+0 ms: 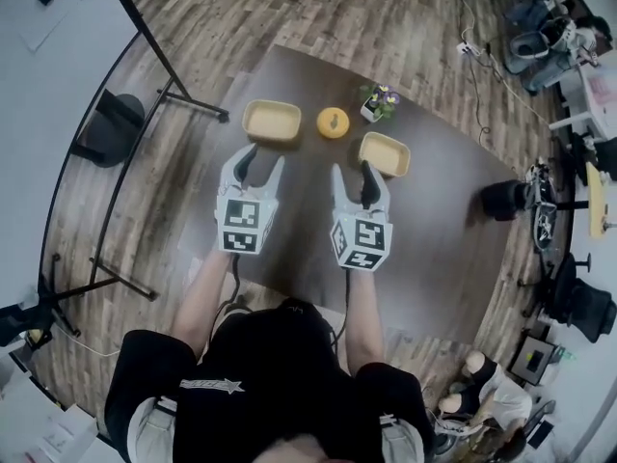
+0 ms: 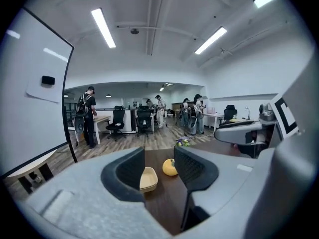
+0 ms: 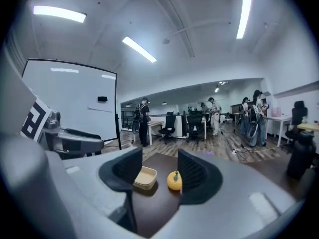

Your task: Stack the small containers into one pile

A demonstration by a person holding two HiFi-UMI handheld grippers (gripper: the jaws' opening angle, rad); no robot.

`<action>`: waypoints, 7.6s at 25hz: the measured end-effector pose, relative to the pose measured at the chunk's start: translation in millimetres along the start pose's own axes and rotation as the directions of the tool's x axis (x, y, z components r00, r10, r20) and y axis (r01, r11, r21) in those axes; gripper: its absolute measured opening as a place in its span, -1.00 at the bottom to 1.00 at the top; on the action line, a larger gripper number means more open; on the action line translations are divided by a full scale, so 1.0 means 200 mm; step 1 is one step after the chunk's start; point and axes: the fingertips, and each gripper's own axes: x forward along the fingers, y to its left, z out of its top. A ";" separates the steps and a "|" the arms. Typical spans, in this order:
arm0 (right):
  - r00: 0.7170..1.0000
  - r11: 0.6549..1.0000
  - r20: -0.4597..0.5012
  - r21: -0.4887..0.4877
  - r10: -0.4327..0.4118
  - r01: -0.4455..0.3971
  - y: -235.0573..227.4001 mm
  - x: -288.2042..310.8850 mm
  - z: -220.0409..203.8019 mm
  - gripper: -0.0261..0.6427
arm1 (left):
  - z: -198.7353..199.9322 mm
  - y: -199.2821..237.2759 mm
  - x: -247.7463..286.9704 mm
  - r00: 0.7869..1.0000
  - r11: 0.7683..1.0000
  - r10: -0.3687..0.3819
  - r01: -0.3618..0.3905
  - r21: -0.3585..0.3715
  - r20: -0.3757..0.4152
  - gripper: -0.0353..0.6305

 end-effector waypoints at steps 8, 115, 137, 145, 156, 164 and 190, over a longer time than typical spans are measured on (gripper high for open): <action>0.990 0.991 0.067 -0.034 -0.127 0.129 -0.20 -0.67 -0.07 -0.65 | -0.01 -0.41 -0.34 0.998 0.999 -0.039 0.038 0.025 0.043 -0.62; 0.936 0.968 -0.352 0.226 -0.024 0.110 -1.25 0.22 -0.84 -0.67 | -0.52 -0.98 1.04 0.957 1.000 0.022 -0.027 -0.011 -0.290 -0.78; 0.962 0.976 -0.273 0.204 -0.015 0.073 -0.49 0.31 -0.50 -0.70 | -0.35 -0.29 0.58 0.971 0.997 0.068 -0.071 -0.004 -0.230 -0.78; 0.960 0.983 -0.277 0.186 0.047 0.006 -0.13 0.48 -0.48 -0.70 | -0.39 0.08 0.46 0.963 0.991 0.127 -0.135 -0.018 -0.237 -0.78; 0.952 0.982 -0.296 0.186 0.074 -0.018 0.21 0.78 -0.49 -0.70 | -0.45 0.52 0.48 0.956 0.986 0.156 -0.166 -0.020 -0.249 -0.79; 0.941 0.981 -0.335 0.192 0.057 0.008 0.30 0.96 -0.54 -0.70 | -0.55 0.68 0.58 0.947 0.989 0.132 -0.144 -0.019 -0.293 -0.78; 0.879 0.978 -0.476 0.196 0.030 0.073 0.26 1.20 -0.91 -0.69 | -0.90 0.75 0.85 0.908 0.994 0.080 -0.106 -0.039 -0.411 -0.78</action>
